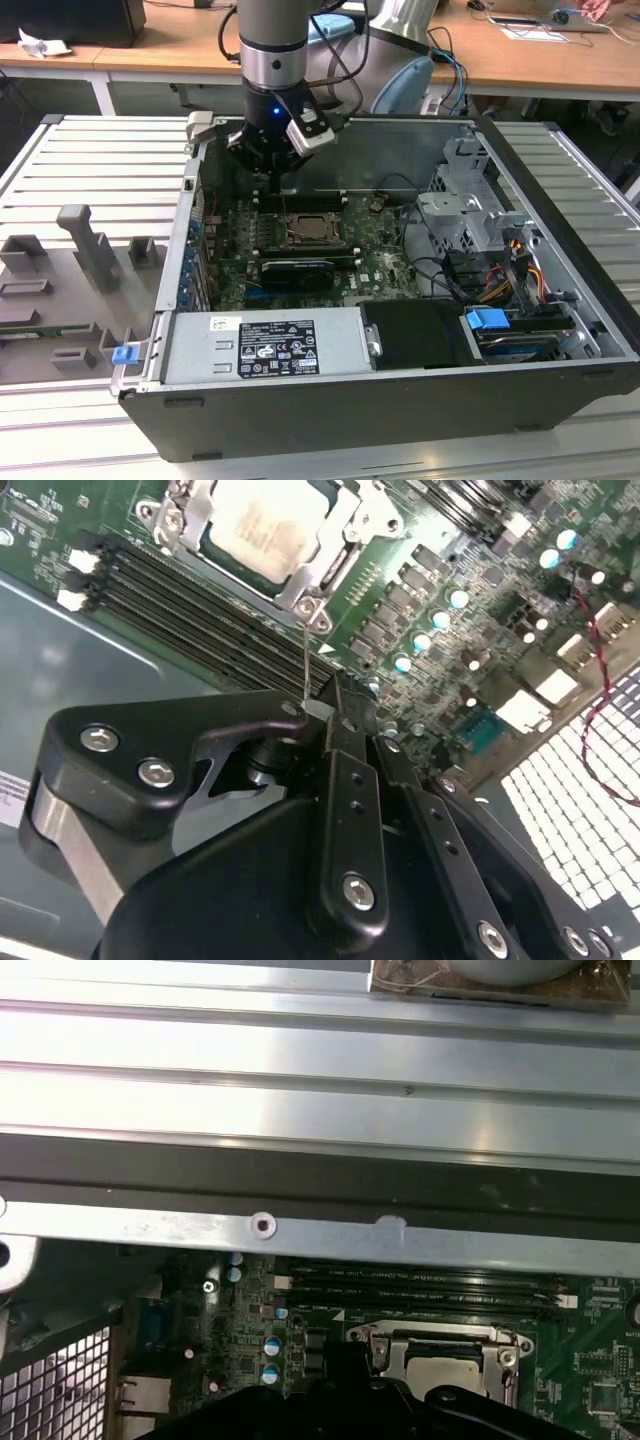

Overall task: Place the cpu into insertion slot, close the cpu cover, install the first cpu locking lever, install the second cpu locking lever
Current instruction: 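Install the first cpu locking lever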

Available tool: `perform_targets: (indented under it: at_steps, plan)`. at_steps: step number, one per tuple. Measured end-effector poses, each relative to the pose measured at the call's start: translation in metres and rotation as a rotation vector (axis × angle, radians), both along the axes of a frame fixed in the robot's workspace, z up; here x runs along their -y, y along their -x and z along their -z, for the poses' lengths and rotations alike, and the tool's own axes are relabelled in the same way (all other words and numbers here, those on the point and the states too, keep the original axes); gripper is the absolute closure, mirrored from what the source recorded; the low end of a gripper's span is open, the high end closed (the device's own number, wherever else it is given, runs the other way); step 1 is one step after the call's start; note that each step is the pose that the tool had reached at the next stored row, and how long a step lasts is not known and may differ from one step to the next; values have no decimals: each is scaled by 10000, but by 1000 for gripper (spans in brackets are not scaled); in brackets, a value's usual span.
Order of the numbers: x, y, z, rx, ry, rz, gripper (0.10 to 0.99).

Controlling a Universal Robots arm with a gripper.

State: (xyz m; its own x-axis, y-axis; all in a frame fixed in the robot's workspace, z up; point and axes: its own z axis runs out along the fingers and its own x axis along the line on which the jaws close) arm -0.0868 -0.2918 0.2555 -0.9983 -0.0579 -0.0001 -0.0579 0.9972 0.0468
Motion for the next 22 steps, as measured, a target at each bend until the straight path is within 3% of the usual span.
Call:
perform_targets:
  at_steps: [8, 20, 22]
  plan:
    - [-4, -181, 31, 0, 0, 6, 980]
    - [-3, -369, 72, 1, -5, 17, 980]
    - [-1, -386, 80, 0, -373, 19, 980]
